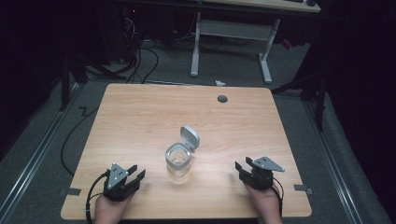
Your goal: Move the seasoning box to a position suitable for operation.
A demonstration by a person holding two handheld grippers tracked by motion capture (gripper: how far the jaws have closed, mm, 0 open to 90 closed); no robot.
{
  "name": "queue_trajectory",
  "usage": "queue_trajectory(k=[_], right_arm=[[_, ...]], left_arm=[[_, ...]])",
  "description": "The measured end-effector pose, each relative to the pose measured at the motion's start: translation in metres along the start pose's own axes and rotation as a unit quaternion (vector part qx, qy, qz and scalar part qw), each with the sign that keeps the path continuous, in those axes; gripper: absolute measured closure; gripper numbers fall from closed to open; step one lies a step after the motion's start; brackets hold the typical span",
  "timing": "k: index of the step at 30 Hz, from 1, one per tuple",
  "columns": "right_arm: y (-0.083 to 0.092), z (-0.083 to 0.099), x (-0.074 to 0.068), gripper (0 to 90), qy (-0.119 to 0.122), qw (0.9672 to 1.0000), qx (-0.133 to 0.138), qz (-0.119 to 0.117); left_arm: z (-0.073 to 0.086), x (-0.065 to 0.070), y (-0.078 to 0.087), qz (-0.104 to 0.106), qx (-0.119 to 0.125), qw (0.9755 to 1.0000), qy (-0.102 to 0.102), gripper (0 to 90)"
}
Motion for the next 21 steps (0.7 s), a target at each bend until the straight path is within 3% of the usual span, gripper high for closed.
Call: queue_trajectory(k=[12,21], right_arm=[[0.003,0.005,-0.0009,54.5,-0.014,0.9998,-0.002,-0.014],[0.0011,0.0058,-0.0049,54.6,0.0,0.9997,-0.004,-0.024]], left_arm=[[0.0032,0.0009,-0.0063,0.002,-0.008,1.0,0.004,65.9],[0.0041,0.0,-0.0059,-0.003,-0.007,1.0,-0.001,71.6]])
Point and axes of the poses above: each handheld gripper's, and its own axes: y roughly backward along the jaws, z roughly out of its underside, x roughly to its right, the point moved 5 cm from there along -y, roughly forward along the jaws, and after that the axes turned 15 degrees about x, right-handed, at the moved point
